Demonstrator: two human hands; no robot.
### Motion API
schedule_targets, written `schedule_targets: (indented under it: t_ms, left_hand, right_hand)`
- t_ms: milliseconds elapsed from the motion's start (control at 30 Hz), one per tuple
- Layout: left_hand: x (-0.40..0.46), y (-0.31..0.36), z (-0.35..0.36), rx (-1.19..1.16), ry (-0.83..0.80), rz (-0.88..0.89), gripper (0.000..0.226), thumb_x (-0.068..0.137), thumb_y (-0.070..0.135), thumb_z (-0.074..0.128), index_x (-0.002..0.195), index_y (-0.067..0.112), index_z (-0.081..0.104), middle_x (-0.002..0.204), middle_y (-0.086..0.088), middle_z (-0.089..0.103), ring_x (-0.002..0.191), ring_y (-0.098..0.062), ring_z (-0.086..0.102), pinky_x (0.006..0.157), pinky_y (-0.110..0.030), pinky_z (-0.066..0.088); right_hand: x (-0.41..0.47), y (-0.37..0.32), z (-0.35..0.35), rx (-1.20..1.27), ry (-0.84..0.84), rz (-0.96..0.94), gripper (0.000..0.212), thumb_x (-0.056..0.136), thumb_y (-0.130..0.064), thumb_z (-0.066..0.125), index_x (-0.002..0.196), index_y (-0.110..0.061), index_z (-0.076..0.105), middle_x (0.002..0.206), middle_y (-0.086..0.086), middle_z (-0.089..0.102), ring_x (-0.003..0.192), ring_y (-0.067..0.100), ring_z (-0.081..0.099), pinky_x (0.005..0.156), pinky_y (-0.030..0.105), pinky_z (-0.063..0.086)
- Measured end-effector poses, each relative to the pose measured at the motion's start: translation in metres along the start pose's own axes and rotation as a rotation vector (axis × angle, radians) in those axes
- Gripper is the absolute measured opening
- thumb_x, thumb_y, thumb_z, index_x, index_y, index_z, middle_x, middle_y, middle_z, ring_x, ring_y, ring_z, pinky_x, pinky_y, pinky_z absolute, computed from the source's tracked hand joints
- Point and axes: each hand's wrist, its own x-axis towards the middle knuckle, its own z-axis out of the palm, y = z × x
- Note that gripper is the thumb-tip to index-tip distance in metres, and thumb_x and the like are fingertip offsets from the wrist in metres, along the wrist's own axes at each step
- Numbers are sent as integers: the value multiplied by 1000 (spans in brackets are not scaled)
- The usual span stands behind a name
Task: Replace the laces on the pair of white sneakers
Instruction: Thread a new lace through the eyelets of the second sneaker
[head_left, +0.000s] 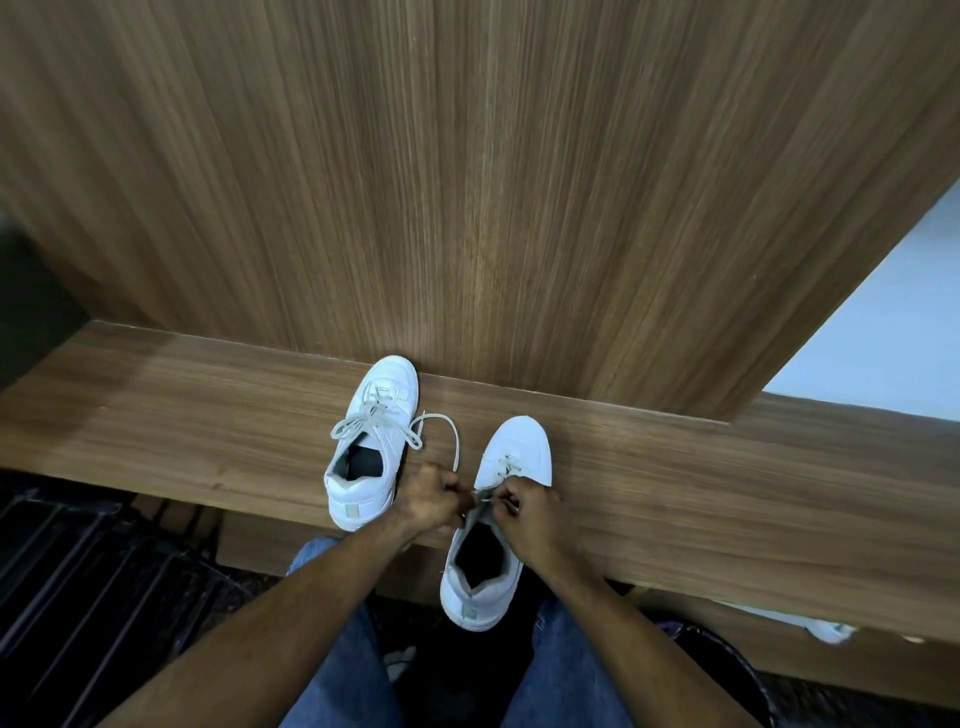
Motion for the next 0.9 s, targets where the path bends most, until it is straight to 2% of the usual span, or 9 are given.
schedule_targets:
  t_ms: [167, 267, 367, 500, 600, 700, 800, 867, 900]
  left_hand:
    - [-6, 6, 0, -77, -48, -66, 11, 88, 14, 62, 91, 6, 69, 73, -6, 66, 55, -12, 59, 49, -20, 47]
    - [-11, 8, -5, -182, -109, -126, 12, 93, 12, 54, 95, 12, 66, 78, -4, 65, 62, -13, 60, 55, -21, 51]
    - [-8, 9, -4, -87, -144, -136, 11, 93, 10, 52, 93, 13, 63, 73, -2, 61, 61, -11, 57, 57, -21, 48]
    - [-8, 21, -5, -42, -81, -127, 24, 92, 0, 42, 83, 10, 62, 72, -6, 64, 55, -14, 57, 47, -21, 44]
    - [-15, 43, -17, -332, -24, -112, 24, 95, 4, 39, 84, 8, 61, 74, -11, 68, 55, -18, 65, 54, -24, 54]
    - [-13, 73, -47, -770, 25, -77, 29, 97, 5, 33, 82, 10, 57, 68, -9, 71, 59, -18, 71, 59, -28, 58]
    - [-7, 104, -92, -1228, 127, 20, 35, 100, 7, 28, 77, 11, 53, 64, -10, 71, 59, -20, 71, 58, -29, 58]
    - [-4, 116, -114, -1295, 225, 97, 31, 100, 8, 28, 81, 13, 53, 68, -10, 72, 63, -20, 72, 56, -28, 60]
    - [-1, 116, -118, -1252, 263, 121, 26, 100, 9, 31, 87, 14, 53, 71, -9, 73, 65, -20, 73, 56, -27, 59]
  right_hand:
    - [4, -2, 1, -97, -27, -28, 19, 87, -31, 53, 94, -20, 66, 99, -2, 71, 92, 22, 66, 78, 34, 52]
    - [4, -5, 2, -132, -38, -51, 19, 91, -31, 52, 98, -21, 67, 106, -4, 68, 98, 20, 63, 80, 33, 49]
    - [4, -6, 3, -122, -20, -50, 19, 91, -30, 54, 98, -20, 68, 106, -3, 64, 98, 19, 62, 77, 31, 48]
    - [2, 0, -1, -167, -10, -102, 21, 89, -36, 57, 100, -21, 67, 107, -3, 60, 103, 19, 57, 80, 33, 48]
    - [1, 7, -9, -239, 41, -199, 26, 86, -40, 61, 102, -21, 65, 106, -2, 60, 104, 22, 55, 84, 36, 46]
    - [1, 12, -13, -277, 58, -230, 32, 83, -47, 58, 102, -22, 64, 104, -4, 59, 103, 22, 55, 87, 37, 45]
    - [-2, 14, -13, -288, 148, -247, 31, 79, -53, 51, 84, -24, 61, 89, -6, 58, 88, 20, 58, 77, 36, 48]
    - [-5, 15, -12, -330, 179, -259, 32, 78, -55, 50, 71, -24, 57, 77, -7, 55, 77, 19, 59, 69, 34, 48]
    - [-7, 16, -12, -332, 154, -250, 36, 78, -56, 49, 67, -23, 57, 74, -7, 55, 75, 18, 59, 68, 33, 47]
